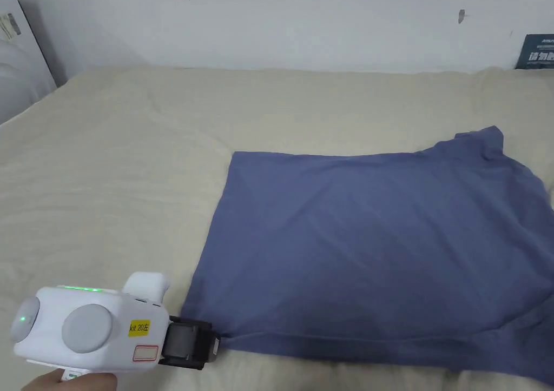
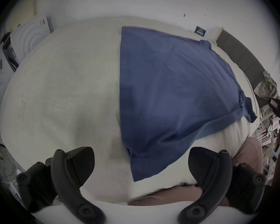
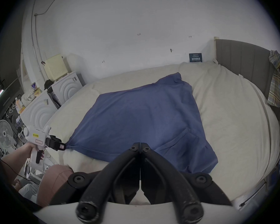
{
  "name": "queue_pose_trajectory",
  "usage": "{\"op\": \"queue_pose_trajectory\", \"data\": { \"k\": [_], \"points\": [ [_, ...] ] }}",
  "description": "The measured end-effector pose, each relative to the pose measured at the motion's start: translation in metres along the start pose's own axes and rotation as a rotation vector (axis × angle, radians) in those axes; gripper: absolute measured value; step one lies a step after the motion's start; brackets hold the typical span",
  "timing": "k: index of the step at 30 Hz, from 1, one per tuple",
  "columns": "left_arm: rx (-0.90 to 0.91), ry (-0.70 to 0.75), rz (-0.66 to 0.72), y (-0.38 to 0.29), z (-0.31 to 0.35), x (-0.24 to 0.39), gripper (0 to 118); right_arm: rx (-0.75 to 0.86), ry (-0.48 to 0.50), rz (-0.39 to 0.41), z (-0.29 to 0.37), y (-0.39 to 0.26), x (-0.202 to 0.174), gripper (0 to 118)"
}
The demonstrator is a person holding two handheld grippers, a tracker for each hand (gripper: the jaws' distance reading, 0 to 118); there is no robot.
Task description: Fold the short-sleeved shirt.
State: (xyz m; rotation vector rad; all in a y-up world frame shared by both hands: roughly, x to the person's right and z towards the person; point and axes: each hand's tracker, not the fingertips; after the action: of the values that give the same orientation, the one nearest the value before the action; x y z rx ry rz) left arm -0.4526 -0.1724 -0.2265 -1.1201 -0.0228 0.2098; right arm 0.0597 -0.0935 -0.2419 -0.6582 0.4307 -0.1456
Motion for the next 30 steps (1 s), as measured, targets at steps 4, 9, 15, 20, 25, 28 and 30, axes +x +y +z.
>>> {"op": "queue_pose_trajectory", "data": {
  "k": [4,9,15,20,25,28,30],
  "points": [
    [0.021,0.065,-0.107,-0.004,-0.002,0.014,78,-0.012,-0.001,-0.027,-0.005,-0.003,0.007,0],
    [0.155,0.108,-0.179,-0.016,0.02,0.012,4,-0.005,-0.012,-0.069,-0.005,-0.003,0.017,0],
    [0.186,0.052,-0.124,-0.006,0.036,0.008,4,-0.035,-0.083,-0.087,0.009,0.003,0.065,0],
    [0.159,0.069,-0.147,-0.01,0.029,-0.004,3,-0.212,-0.157,-0.087,0.006,-0.002,0.11,94],
    [0.167,0.033,-0.087,-0.013,0.034,0.004,4,-0.409,-0.224,-0.014,-0.025,-0.028,0.108,105],
    [0.158,0.036,-0.072,-0.018,0.031,0.003,4,-0.439,-0.214,0.092,-0.039,-0.037,0.101,103],
    [0.15,0.038,-0.069,-0.019,0.027,0.005,3,-0.428,-0.211,0.164,-0.045,-0.041,0.087,102]
  ]
}}
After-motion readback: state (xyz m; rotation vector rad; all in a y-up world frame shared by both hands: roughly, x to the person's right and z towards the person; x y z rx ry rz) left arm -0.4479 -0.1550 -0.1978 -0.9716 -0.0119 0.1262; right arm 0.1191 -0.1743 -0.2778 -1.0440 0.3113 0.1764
